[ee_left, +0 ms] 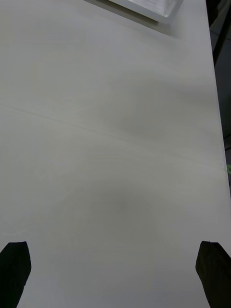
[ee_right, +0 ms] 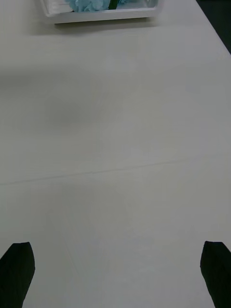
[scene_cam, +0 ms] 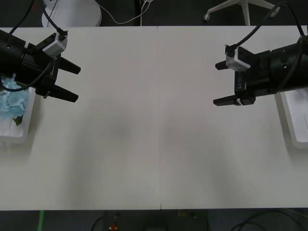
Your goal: Put the red flowers into the right box and the blue flowers into the left box
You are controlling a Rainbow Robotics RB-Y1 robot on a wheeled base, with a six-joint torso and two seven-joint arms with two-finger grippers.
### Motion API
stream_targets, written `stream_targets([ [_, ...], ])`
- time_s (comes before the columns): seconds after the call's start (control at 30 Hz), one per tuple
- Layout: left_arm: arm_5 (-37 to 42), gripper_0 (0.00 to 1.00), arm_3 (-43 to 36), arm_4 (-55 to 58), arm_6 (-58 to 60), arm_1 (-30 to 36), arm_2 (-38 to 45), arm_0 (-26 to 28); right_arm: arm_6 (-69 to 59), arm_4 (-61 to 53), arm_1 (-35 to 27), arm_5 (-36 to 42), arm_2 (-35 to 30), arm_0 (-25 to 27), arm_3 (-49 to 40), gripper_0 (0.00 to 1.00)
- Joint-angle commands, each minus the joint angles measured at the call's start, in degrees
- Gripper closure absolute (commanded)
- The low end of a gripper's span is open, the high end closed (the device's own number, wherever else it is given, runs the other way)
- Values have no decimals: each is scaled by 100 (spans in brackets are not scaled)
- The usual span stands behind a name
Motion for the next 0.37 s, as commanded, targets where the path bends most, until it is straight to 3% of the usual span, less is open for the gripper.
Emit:
stream_targets([
  [0.03,-60,0,-55,75,-1,270,-5,-236,172,52,129,-82,66,-174,-179,0],
  [0.37,-60,0,-55,75,-1,270,-5,-236,172,52,129,-82,66,-174,-179,0],
])
